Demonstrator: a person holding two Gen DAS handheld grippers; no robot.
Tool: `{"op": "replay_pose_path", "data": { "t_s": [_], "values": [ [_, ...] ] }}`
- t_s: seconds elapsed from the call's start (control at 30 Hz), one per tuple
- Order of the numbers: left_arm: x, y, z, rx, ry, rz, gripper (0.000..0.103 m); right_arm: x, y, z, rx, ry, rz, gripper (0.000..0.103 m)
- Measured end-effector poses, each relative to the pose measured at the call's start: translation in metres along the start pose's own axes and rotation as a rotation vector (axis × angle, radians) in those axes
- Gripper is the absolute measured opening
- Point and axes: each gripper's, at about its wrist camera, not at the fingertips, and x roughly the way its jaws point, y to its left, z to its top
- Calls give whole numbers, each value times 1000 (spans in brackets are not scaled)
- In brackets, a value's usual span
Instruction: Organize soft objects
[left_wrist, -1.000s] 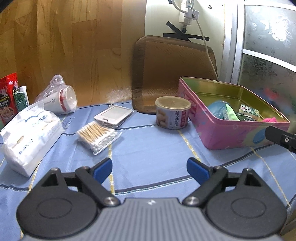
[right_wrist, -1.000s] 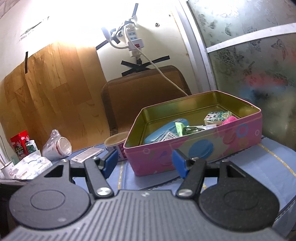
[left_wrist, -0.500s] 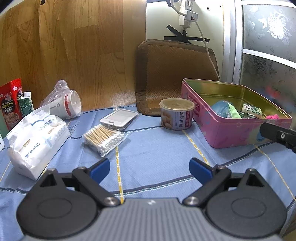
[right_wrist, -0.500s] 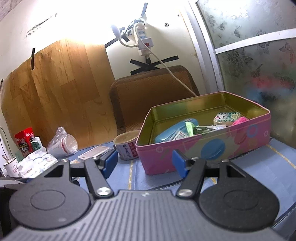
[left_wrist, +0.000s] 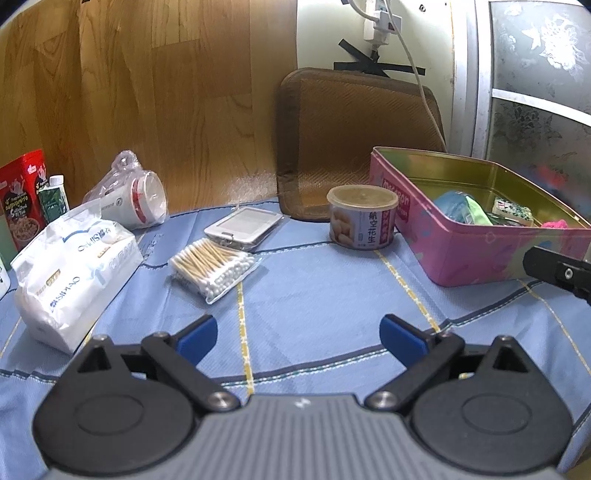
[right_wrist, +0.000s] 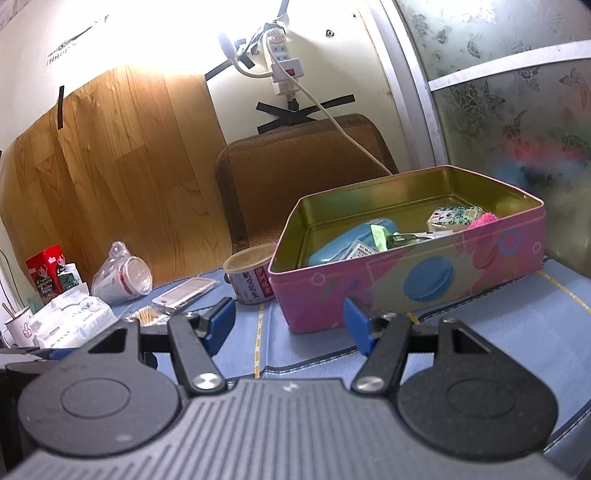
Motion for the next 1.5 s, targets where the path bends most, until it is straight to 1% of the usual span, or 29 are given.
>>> {"op": "replay_pose_path", "data": {
  "t_s": [0.1, 0.2, 0.47, 0.67, 1.07, 1.2, 1.33, 1.4, 1.5],
  "values": [
    [2, 2, -1, -1, 3, 6, 98, 1, 1, -1, -3, 6, 2, 67],
    [5, 5, -2, -4, 6, 11, 98, 5, 5, -4, -28, 38, 17, 67],
    [12, 19, -4, -29, 18, 38, 99, 11, 8, -6, -32, 48, 13, 67],
    [19, 38, -5, -66, 27, 79, 99, 18, 21, -6, -65, 59, 42, 67],
    [32, 81, -10, -130, 50, 173, 99, 43, 54, -15, -137, 124, 123, 67],
    [34, 99, -15, -149, 36, 213, 99, 52, 64, -18, -167, 147, 149, 67],
    [36, 123, -20, -203, 29, 251, 99, 62, 77, -20, -200, 169, 174, 67],
    [37, 132, -22, -251, 36, 224, 99, 70, 86, -19, -221, 174, 187, 67],
    [36, 133, -23, -264, 23, 211, 99, 83, 98, -16, -253, 179, 209, 67]
  ]
}}
